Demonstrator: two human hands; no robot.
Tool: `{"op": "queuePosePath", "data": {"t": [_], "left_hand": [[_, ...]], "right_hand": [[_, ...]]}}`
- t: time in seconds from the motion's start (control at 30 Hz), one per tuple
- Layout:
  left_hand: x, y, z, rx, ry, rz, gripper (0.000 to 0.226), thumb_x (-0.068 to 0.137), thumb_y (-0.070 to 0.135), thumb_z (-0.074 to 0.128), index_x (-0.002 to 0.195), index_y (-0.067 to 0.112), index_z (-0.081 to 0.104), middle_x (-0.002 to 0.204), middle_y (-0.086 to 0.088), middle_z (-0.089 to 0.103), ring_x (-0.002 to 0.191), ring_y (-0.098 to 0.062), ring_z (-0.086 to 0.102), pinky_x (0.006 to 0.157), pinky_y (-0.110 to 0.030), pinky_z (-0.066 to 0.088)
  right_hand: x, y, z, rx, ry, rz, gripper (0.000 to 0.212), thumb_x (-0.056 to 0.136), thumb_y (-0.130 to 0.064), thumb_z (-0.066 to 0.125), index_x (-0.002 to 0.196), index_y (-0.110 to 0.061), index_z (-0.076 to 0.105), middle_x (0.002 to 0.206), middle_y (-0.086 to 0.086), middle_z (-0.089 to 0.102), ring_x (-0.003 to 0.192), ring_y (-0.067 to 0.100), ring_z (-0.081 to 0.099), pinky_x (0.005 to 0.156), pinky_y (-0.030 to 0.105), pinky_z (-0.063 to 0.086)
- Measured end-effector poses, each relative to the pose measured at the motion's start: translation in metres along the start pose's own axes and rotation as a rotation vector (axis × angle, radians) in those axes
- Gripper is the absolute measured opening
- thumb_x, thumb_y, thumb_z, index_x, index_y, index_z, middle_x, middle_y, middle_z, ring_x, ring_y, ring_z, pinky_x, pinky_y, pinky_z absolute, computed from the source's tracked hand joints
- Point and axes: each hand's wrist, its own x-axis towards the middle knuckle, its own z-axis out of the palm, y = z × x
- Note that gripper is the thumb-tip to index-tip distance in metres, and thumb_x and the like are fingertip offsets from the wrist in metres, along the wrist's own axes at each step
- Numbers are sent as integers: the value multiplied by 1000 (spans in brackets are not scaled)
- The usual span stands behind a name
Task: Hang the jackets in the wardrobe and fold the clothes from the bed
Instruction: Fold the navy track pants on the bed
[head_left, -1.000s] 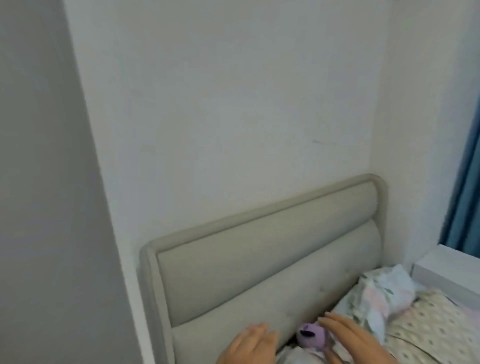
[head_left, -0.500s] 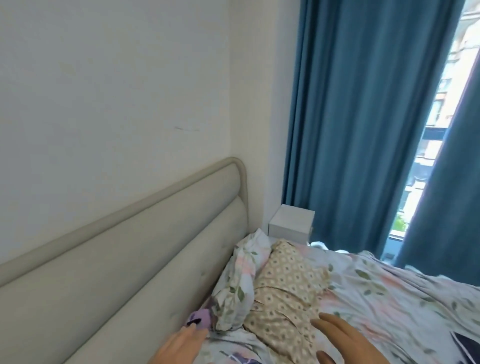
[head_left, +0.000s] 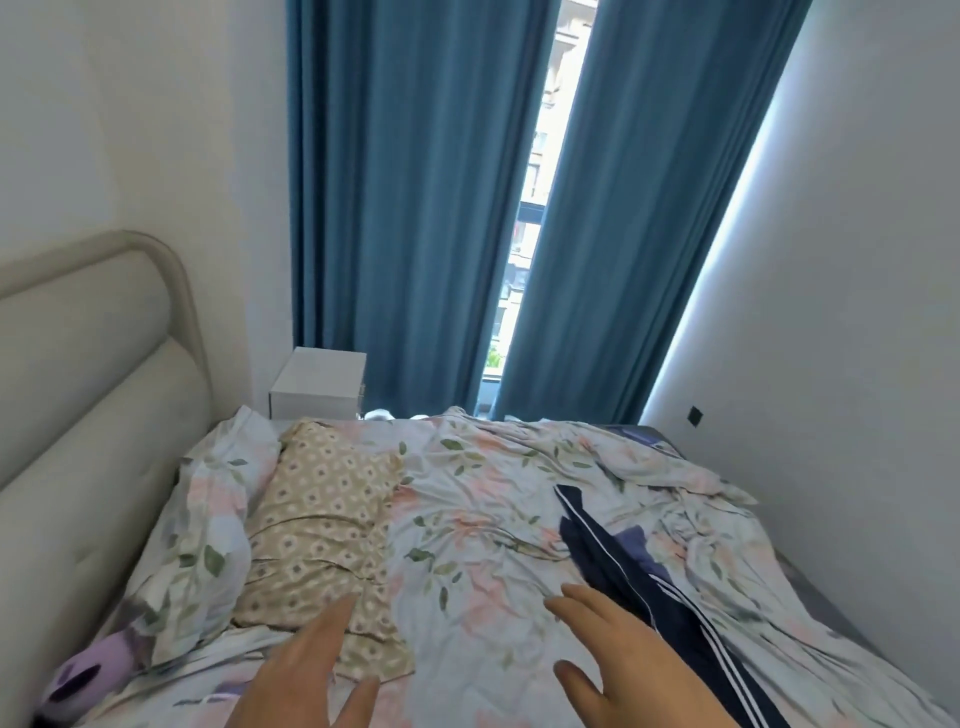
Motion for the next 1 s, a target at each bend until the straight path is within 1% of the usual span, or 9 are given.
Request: {"op": "queuePosePath", "data": {"t": [0.07, 0.1, 0.2, 0.4, 0.47, 0.57, 0.67, 0.77, 1.0], "left_hand": [[-5, 7, 25, 67, -23, 86, 79, 91, 51, 57, 150, 34, 6, 156, 10, 26, 141, -10, 33, 114, -20, 25], [-6, 13, 40, 85, -34, 99, 77, 93, 48, 56, 151, 34, 8, 156, 11, 26, 141, -8, 32, 113, -19, 24], [16, 32, 63, 143, -49, 175, 73, 92, 59, 49, 150, 42, 9, 156, 20, 20, 143, -1, 26, 114, -17, 22], [44, 97, 123, 271, -159, 231, 74, 93, 60, 46, 151, 41, 5, 157, 20, 18, 144, -4, 25, 112, -18, 23], [48, 123, 149, 318, -175, 242, 72, 93, 61, 46, 151, 41, 8, 157, 21, 17, 144, -3, 24, 113, -18, 23], [52, 159, 198, 339, -201, 284, 71, 93, 61, 46, 151, 40, 12, 157, 20, 17, 142, -2, 26, 112, -17, 25], [57, 197, 249, 386, -221, 318, 70, 94, 58, 46, 151, 38, 11, 158, 20, 16, 144, 0, 22, 112, -14, 22], [63, 227, 296, 433, -240, 306, 68, 96, 57, 43, 152, 38, 10, 160, 19, 10, 146, -1, 15, 114, -15, 17], [74, 267, 369, 495, -303, 275, 67, 97, 55, 42, 154, 34, 12, 161, 17, 9, 147, -3, 13, 116, -18, 16]], "right_hand": [[-17, 14, -2, -10, -12, 54, 58, 95, -53, 48, 148, -47, 26, 158, -24, 14, 142, 1, 27, 113, 19, 25], [-25, 23, -4, -11, -9, 90, 58, 95, -53, 47, 148, -46, 25, 159, -23, 14, 143, 1, 26, 113, 19, 25], [-50, 53, -13, -29, 34, 193, 60, 95, -54, 47, 150, -45, 23, 159, -23, 12, 145, -1, 18, 115, 20, 20], [-106, 124, -29, 32, 158, 354, 61, 94, -52, 49, 149, -44, 25, 158, -23, 14, 144, -4, 16, 114, 16, 15], [-126, 150, -38, 34, 184, 413, 59, 93, -51, 51, 148, -45, 29, 156, -25, 18, 144, -3, 19, 112, 15, 15], [-150, 196, -53, -85, 281, 430, 55, 87, -51, 55, 141, -45, 43, 149, -25, 33, 137, -4, 35, 104, 9, 21], [-173, 257, -56, 47, 232, 468, 59, 95, -48, 49, 149, -43, 26, 157, -22, 17, 144, 0, 20, 111, 12, 14], [-193, 318, -59, 73, 206, 501, 59, 97, -47, 47, 150, -44, 22, 159, -20, 15, 144, 2, 21, 113, 16, 17], [-225, 413, -62, 129, 108, 560, 58, 98, -47, 45, 150, -42, 20, 160, -18, 11, 144, 2, 22, 114, 21, 22]]}}
